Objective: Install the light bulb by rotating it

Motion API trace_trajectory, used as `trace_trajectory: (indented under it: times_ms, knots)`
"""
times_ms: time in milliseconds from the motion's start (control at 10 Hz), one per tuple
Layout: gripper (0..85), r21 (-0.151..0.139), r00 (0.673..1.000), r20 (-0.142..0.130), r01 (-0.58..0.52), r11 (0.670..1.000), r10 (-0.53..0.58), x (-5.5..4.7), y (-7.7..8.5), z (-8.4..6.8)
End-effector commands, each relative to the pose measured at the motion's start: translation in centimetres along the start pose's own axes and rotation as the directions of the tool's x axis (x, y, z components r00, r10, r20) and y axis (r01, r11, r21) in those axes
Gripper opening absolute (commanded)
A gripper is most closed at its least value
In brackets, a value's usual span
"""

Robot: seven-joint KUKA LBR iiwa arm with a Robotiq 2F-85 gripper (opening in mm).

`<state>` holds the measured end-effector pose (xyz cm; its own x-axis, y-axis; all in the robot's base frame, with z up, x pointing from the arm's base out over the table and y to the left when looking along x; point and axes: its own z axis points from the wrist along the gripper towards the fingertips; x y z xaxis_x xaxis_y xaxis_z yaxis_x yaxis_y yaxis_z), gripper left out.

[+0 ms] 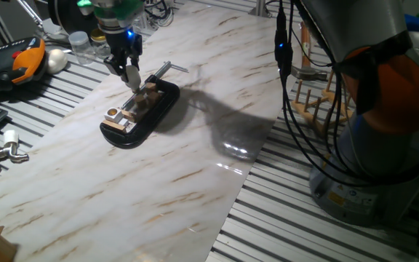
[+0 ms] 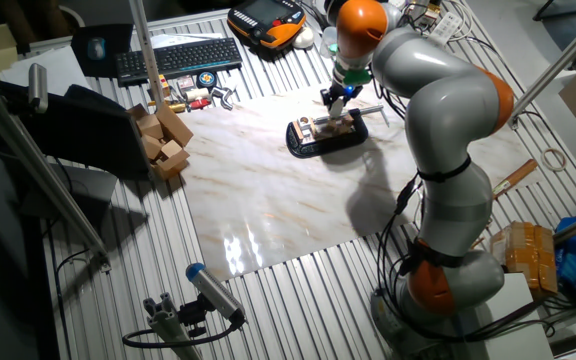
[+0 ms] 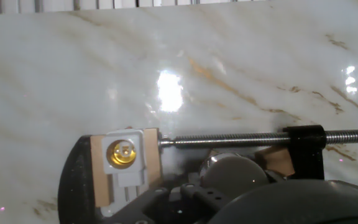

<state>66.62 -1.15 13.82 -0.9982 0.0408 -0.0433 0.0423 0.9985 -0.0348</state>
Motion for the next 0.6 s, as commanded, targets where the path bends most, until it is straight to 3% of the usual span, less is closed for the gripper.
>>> trace_trajectory:
  times_ms: [0,300,500]
  knots:
    - [0.0,0.000,1.000,-0.008,0.000,1.000,0.000,0.04,0.39,-0.13]
    - [0.0,-0.008,1.000,-0.023,0.003,1.000,-0.003,0.15,0.97,-0.22]
    - [0.0,-0.015,0.998,-0.054,0.015,1.000,-0.015,0.26,1.26,-0.20]
